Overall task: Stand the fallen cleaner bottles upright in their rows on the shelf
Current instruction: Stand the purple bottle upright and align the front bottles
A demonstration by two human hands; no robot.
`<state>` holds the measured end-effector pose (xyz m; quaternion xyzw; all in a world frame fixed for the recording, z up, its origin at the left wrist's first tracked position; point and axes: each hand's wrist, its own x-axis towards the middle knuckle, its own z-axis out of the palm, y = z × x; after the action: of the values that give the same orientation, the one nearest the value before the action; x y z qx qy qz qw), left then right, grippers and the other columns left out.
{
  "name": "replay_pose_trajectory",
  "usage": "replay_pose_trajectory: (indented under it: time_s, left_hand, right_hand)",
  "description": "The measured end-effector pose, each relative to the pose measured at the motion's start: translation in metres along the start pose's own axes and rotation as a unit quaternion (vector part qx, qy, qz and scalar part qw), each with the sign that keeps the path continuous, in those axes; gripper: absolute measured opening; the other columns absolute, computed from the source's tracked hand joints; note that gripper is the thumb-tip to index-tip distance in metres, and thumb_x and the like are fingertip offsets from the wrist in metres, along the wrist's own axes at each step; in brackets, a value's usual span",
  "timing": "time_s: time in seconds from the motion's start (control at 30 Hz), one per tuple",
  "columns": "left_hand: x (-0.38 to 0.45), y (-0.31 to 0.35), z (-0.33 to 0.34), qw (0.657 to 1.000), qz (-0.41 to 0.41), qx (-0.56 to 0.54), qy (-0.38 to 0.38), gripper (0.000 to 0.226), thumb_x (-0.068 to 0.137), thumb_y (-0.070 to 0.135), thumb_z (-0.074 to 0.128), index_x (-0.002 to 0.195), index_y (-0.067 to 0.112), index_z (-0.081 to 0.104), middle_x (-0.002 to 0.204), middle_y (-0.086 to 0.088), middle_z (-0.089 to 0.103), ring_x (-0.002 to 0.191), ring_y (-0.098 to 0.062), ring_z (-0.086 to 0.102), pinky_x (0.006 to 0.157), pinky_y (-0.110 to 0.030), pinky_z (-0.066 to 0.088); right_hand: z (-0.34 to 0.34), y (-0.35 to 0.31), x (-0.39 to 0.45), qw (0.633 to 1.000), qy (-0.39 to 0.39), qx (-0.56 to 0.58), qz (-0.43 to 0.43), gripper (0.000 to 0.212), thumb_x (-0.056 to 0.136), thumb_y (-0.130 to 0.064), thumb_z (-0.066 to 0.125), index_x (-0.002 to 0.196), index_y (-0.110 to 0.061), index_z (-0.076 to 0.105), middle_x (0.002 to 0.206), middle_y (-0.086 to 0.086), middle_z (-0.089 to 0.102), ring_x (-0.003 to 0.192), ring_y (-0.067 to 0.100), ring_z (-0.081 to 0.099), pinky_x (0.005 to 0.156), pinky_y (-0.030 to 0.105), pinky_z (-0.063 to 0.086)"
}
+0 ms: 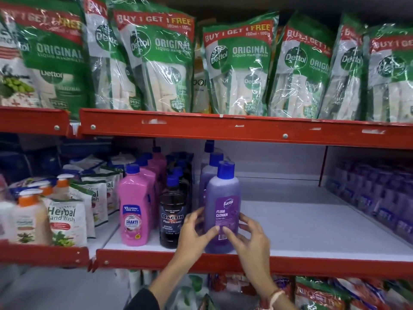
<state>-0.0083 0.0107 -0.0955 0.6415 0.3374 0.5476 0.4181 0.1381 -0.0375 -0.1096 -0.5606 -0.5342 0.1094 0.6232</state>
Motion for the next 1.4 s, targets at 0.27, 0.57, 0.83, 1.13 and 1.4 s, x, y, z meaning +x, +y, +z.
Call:
replay_pose_trajectory:
  time_s: [0.27, 0.57, 0.83, 1.13, 1.4]
  left_hand:
    - [-0.007, 0.001, -0.012, 1.000, -0.001, 0.017, 0.024, 0.005, 0.082, 0.016, 0.068, 0.087, 0.018, 0.068, 0.082, 0.007, 0.073, 0.084, -0.017, 0.068, 0.074, -0.028, 0.059]
    - [-0.015, 0.002, 0.005, 0.982, 0.011, 0.187, 0.027, 0.085, 0.080, 0.026, 0.070, 0.147, 0.031, 0.018, 0.144, 0.006, 0.045, 0.131, -0.012, 0.045, 0.111, -0.040, 0.039]
    - [-0.018, 0.001, 0.004, 0.980, 0.008, 0.197, 0.038, 0.079, 0.085, 0.025, 0.064, 0.147, 0.033, 0.015, 0.139, 0.006, 0.053, 0.124, -0.012, 0.053, 0.107, -0.039, 0.042]
    - [-0.033, 0.004, -0.048, 0.988, 0.019, 0.145, -0.042, 0.047, 0.087, 0.018, 0.060, 0.128, 0.038, 0.047, 0.127, 0.009, 0.060, 0.118, -0.004, 0.056, 0.103, -0.027, 0.047]
    - [-0.038, -0.004, -0.147, 0.962, 0.122, 0.162, 0.183, 0.027, 0.094, 0.011, 0.047, 0.111, 0.029, 0.055, 0.118, 0.005, 0.056, 0.109, -0.011, 0.057, 0.096, -0.034, 0.049]
  right_hand:
    - [0.010, -0.004, 0.025, 0.984, -0.174, -0.048, -0.009, 0.073, 0.050, -0.062, 0.080, 0.114, -0.032, 0.060, 0.106, -0.016, 0.058, 0.087, -0.008, 0.063, 0.070, 0.002, 0.048]
    - [-0.011, -0.001, 0.058, 0.941, -0.333, 0.035, 0.042, 0.056, 0.073, -0.023, 0.080, 0.119, -0.037, 0.052, 0.128, -0.007, 0.057, 0.114, 0.008, 0.057, 0.089, 0.017, 0.050]
    - [-0.009, 0.010, 0.057, 0.949, -0.313, 0.010, 0.025, 0.085, 0.078, -0.023, 0.076, 0.145, -0.035, 0.025, 0.135, -0.006, 0.055, 0.116, 0.008, 0.059, 0.095, 0.026, 0.053]
    - [0.021, -0.008, 0.008, 0.989, -0.020, -0.143, 0.013, 0.064, 0.085, -0.023, 0.069, 0.142, -0.025, 0.041, 0.135, 0.003, 0.049, 0.124, 0.022, 0.051, 0.102, 0.035, 0.048]
    - [0.123, -0.088, -0.043, 0.989, -0.094, -0.018, -0.117, 0.030, 0.092, -0.018, 0.057, 0.121, -0.023, 0.062, 0.120, -0.009, 0.063, 0.110, 0.002, 0.060, 0.096, 0.034, 0.052]
